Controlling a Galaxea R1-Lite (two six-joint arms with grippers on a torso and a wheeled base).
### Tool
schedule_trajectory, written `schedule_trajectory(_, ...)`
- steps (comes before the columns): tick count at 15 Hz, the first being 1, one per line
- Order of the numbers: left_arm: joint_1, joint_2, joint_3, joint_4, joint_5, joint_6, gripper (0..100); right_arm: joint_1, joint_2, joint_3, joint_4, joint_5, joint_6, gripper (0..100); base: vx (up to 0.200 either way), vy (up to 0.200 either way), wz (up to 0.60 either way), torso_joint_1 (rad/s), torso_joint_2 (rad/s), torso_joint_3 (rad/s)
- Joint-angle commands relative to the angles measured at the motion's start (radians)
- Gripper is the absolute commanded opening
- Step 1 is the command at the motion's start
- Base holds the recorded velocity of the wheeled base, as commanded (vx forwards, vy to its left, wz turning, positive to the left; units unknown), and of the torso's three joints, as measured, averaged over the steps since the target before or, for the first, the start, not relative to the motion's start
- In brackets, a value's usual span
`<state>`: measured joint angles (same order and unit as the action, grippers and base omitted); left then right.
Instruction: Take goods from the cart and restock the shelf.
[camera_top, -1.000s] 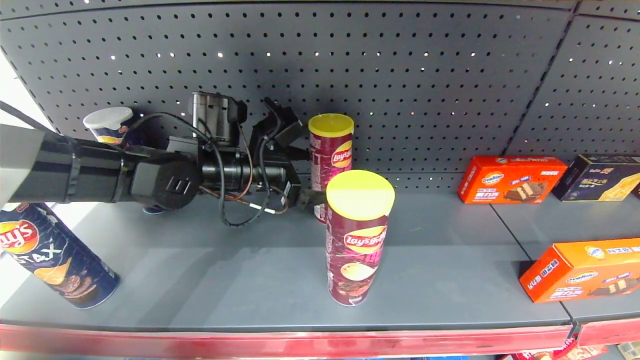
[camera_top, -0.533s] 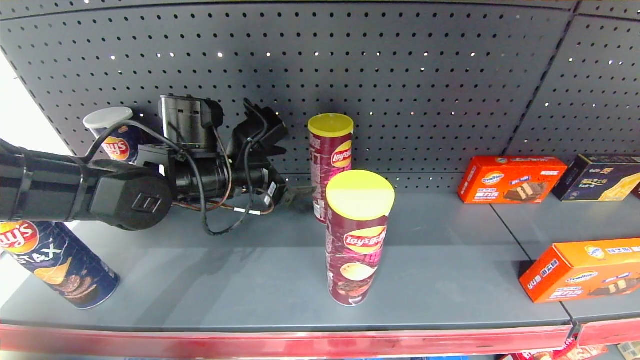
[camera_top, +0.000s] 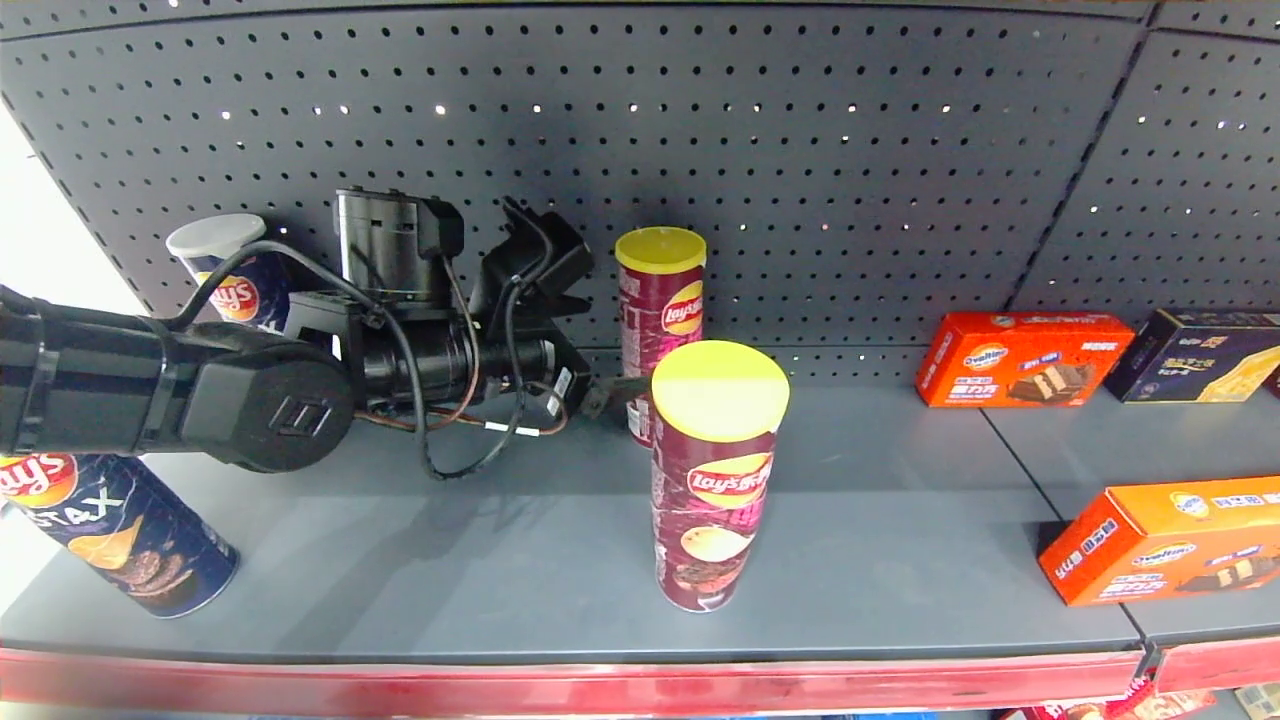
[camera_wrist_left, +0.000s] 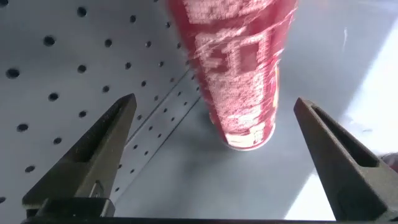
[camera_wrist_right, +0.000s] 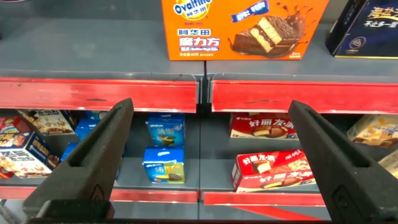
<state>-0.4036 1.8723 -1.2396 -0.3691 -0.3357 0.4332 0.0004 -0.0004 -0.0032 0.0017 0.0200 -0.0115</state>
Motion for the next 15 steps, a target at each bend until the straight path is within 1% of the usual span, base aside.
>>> schedule_trajectory(1,-0.001,0.010,-0.001,-0.002,0.023,0.001,100,0.001,0.000,0.000,0.000,0.000,-0.001,100,0.000,0.000,0.00,0.000,0.00,0.000)
schedule_trajectory(2,-0.001,0.016,-0.003,-0.002,0.050,-0.001,100,0.001,0.000,0.000,0.000,0.000,-0.001,100,0.000,0.000,0.00,0.000,0.00,0.000)
schedule_trajectory(5,0.005,0.018,-0.004,-0.004,0.057,-0.001,100,0.001,0.000,0.000,0.000,0.000,-0.001,100,0.000,0.000,0.00,0.000,0.00,0.000)
schedule_trajectory(8,0.006,0.024,-0.006,-0.004,0.083,-0.002,100,0.001,0.000,0.000,0.000,0.000,-0.001,100,0.000,0.000,0.00,0.000,0.00,0.000)
schedule_trajectory(10,0.008,0.024,-0.008,-0.014,0.087,-0.005,100,0.001,0.000,0.000,0.000,0.000,-0.001,100,0.000,0.000,0.00,0.000,0.00,0.000)
schedule_trajectory(11,0.006,0.028,-0.011,-0.031,0.101,-0.034,100,0.001,0.000,0.000,0.000,0.000,-0.001,100,0.000,0.000,0.00,0.000,0.00,0.000)
schedule_trajectory(12,0.006,0.037,-0.011,-0.048,0.123,-0.054,100,0.001,0.000,0.000,0.000,0.000,-0.001,100,0.000,0.000,0.00,0.000,0.00,0.000)
schedule_trajectory(15,0.006,0.041,-0.003,-0.076,0.139,-0.062,100,0.001,0.000,0.000,0.000,0.000,-0.001,100,0.000,0.000,0.00,0.000,0.00,0.000)
